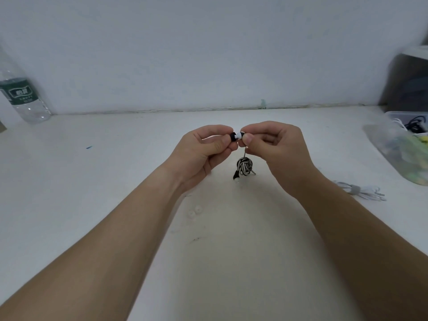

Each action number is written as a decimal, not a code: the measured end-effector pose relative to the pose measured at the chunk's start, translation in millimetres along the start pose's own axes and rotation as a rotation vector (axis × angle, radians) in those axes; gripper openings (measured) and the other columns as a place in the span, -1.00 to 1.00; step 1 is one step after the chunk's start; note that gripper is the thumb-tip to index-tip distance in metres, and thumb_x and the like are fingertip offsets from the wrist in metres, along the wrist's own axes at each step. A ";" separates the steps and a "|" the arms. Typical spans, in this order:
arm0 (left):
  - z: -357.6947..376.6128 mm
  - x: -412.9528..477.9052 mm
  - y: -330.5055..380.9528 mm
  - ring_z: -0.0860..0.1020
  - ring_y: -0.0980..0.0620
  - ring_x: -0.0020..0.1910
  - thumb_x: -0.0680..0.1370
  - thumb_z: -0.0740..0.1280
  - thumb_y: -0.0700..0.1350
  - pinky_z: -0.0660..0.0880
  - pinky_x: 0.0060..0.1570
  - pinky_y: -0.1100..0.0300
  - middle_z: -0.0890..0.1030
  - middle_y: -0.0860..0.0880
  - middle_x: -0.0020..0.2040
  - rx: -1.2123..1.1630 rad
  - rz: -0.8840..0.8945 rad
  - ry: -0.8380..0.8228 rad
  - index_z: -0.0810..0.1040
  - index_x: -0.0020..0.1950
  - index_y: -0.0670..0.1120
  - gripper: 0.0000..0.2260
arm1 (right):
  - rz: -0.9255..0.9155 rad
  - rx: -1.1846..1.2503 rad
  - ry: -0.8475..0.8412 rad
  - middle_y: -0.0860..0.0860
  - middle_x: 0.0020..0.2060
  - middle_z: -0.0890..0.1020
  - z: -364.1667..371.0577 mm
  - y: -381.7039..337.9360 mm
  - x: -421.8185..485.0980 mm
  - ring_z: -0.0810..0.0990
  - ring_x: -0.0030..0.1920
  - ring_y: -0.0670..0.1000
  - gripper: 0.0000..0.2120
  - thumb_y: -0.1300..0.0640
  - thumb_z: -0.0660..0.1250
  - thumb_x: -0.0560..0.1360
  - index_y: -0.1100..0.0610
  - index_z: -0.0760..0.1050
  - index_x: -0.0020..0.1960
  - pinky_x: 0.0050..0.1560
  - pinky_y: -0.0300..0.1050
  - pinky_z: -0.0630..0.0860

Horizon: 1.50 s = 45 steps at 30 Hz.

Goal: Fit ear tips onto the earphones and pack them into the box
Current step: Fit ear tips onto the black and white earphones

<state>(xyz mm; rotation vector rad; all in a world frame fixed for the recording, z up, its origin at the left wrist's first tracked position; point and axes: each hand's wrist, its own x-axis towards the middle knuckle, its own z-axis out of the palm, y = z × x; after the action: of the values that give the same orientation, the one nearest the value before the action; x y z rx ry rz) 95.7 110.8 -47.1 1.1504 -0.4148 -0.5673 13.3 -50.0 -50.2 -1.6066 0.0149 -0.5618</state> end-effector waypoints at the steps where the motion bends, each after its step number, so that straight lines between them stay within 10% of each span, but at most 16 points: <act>1: 0.5 -0.3 0.3 0.69 0.07 -0.20 0.58 0.32 -0.34 0.60 -0.16 0.33 0.71 -0.10 -0.16 -0.002 0.001 0.001 0.63 -0.03 -0.15 -0.86 | 0.009 0.008 -0.001 0.10 -0.22 0.74 0.0 0.4 -0.2 0.71 -0.13 0.01 -0.85 0.36 0.39 0.53 0.15 0.65 -0.03 -0.01 -0.13 0.63; 45: -3.4 -2.4 3.9 0.69 0.02 -0.19 0.35 0.45 -0.22 0.58 -0.20 0.30 0.72 -0.13 -0.16 0.205 0.040 -0.081 0.64 -0.12 -0.11 -0.87 | 0.183 0.185 -0.227 0.12 -0.23 0.69 -11.1 2.9 3.2 0.66 -0.16 0.02 -0.88 0.34 0.31 0.57 0.27 0.63 0.00 -0.04 -0.14 0.59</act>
<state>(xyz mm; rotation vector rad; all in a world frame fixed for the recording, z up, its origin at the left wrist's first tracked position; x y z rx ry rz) 96.6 115.9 -44.8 1.3144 -0.5750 -0.5465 13.0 -61.8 -51.7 -1.4617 -0.0577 -0.2304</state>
